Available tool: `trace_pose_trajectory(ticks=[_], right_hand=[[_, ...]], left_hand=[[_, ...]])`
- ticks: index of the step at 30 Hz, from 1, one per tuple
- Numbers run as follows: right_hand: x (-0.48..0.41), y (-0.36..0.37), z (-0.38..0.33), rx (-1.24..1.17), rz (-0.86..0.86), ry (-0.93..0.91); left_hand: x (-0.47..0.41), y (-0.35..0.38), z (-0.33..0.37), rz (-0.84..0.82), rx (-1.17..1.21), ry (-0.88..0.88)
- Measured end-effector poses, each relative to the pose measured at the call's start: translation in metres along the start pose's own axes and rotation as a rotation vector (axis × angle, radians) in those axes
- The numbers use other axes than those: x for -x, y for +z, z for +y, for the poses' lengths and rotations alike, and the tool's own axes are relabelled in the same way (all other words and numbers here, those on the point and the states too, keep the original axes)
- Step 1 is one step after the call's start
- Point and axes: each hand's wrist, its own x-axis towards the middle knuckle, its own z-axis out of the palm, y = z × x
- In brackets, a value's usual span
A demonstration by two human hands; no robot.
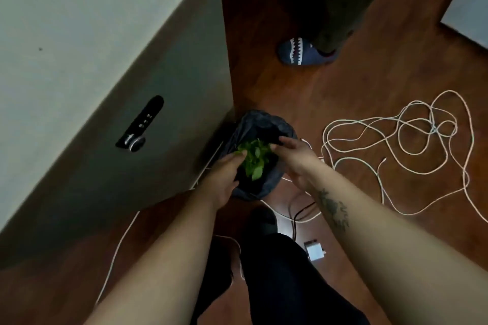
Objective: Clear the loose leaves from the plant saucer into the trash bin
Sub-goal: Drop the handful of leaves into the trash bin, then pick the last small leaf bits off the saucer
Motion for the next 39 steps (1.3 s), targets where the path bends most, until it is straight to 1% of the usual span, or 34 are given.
trace_pose_trajectory(ticks=[4, 8, 10, 13, 15, 20, 24, 29, 33, 36, 39], right_hand=[[0.012, -0.006, -0.006, 0.095, 0.081, -0.069], [0.056, -0.009, -0.045, 0.219, 0.13, -0.137], [0.087, -0.006, -0.075, 0.217, 0.112, -0.178], [0.132, 0.003, -0.119, 0.256, 0.089, -0.272], [0.168, 0.01, -0.148, 0.293, 0.062, -0.336], [0.234, 0.045, -0.194, 0.413, -0.012, -0.482], [0.259, 0.09, -0.202, 0.481, -0.126, -0.515], [0.29, 0.178, -0.194, 0.641, -0.325, -0.557], [0.31, 0.257, -0.176, 0.784, -0.431, -0.629], [0.331, 0.32, -0.161, 0.93, -0.522, -0.737], [0.346, 0.386, -0.146, 1.059, -0.599, -0.883]], left_hand=[[0.003, -0.007, 0.003, 0.087, -0.149, 0.112], [0.047, -0.001, 0.032, 0.188, -0.16, 0.232], [0.079, 0.005, 0.052, 0.219, -0.161, 0.291], [0.128, 0.012, 0.08, 0.228, -0.227, 0.392], [0.164, 0.012, 0.1, 0.271, -0.247, 0.467], [0.244, -0.012, 0.131, 0.354, -0.208, 0.62], [0.281, -0.062, 0.131, 0.483, -0.157, 0.669], [0.33, -0.161, 0.118, 0.719, -0.07, 0.694], [0.356, -0.246, 0.104, 0.913, -0.019, 0.698], [0.374, -0.317, 0.094, 1.013, -0.06, 0.673], [0.386, -0.4, 0.089, 1.109, -0.185, 0.648]])
